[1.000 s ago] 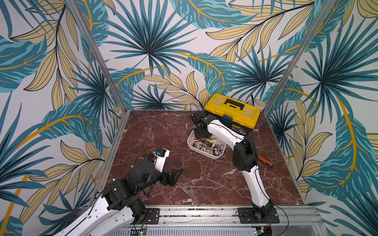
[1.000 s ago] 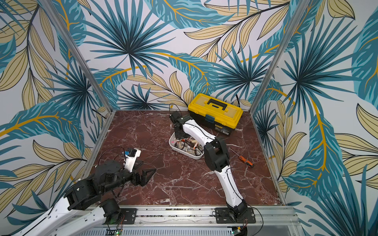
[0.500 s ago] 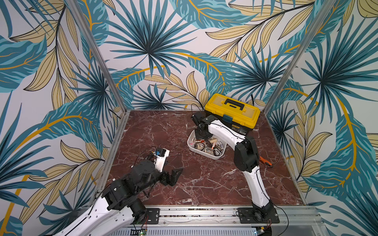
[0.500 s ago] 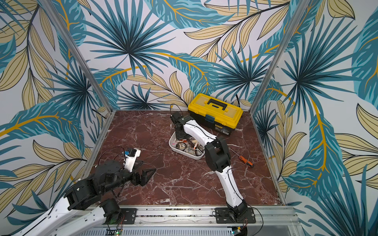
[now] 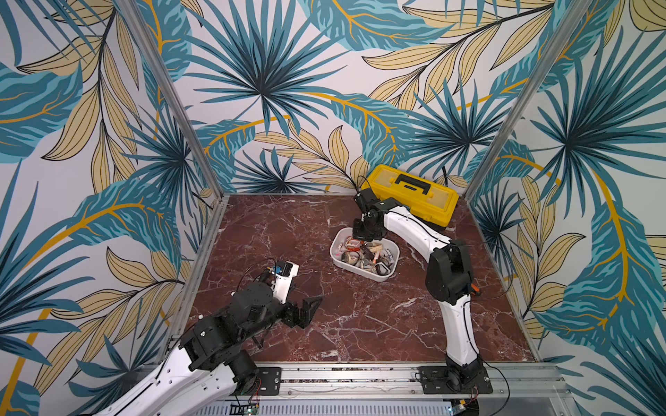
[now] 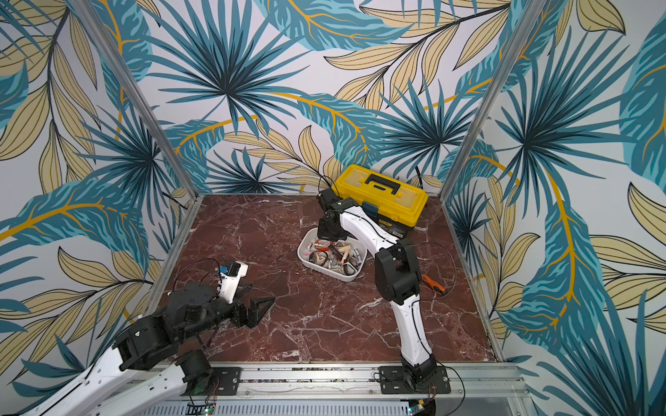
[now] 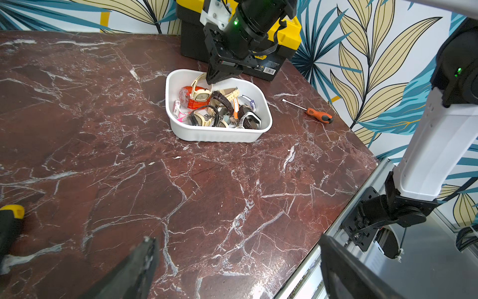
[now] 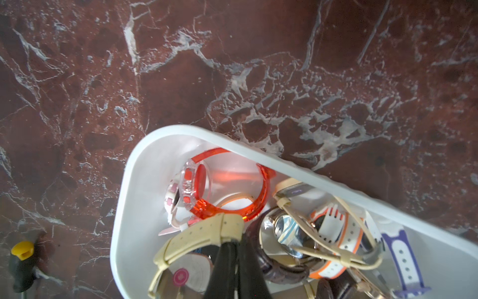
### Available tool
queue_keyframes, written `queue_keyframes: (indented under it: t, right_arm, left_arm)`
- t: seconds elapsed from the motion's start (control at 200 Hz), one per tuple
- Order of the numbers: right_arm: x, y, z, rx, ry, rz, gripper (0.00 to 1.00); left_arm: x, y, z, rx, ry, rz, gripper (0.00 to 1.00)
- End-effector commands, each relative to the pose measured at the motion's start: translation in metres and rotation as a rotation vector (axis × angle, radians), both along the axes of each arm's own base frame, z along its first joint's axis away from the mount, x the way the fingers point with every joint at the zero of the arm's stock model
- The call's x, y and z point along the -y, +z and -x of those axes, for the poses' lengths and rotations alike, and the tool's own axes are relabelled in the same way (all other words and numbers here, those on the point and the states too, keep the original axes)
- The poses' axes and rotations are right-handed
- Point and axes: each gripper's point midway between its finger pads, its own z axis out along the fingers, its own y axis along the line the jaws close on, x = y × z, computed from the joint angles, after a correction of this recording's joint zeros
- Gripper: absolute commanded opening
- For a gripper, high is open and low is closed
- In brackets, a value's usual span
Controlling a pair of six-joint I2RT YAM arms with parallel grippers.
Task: Put the watch into the storage box
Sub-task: Adjust the watch in the storage box.
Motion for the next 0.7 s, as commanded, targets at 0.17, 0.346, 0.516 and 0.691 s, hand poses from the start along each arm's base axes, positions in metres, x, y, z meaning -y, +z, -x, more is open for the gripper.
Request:
queue_keyframes:
  t: [0.17,0.346,0.516,0.691]
  right_arm:
    - [-0.002,-0.017,-0.010,-0.074,-0.124,-0.166,0.00]
    - [0.002,-0.035,-0.013,-0.118,-0.143,-0.160,0.00]
    - [0.008,-0.042,-0.015,-0.131,-0.167,-0.161,0.00]
    - [0.013,-0.044,-0.014,-0.139,-0.167,-0.150,0.20]
  left_arm:
    - [0.001,-0.007,0.000,-0.005,-0.004,-0.011,1.00]
    - [0.001,-0.007,0.000,-0.004,-0.006,-0.010,1.00]
    - [0.001,-0.006,0.000,-0.003,-0.005,-0.010,1.00]
    - [0.001,-0.006,0.000,-0.004,-0.006,-0.011,1.00]
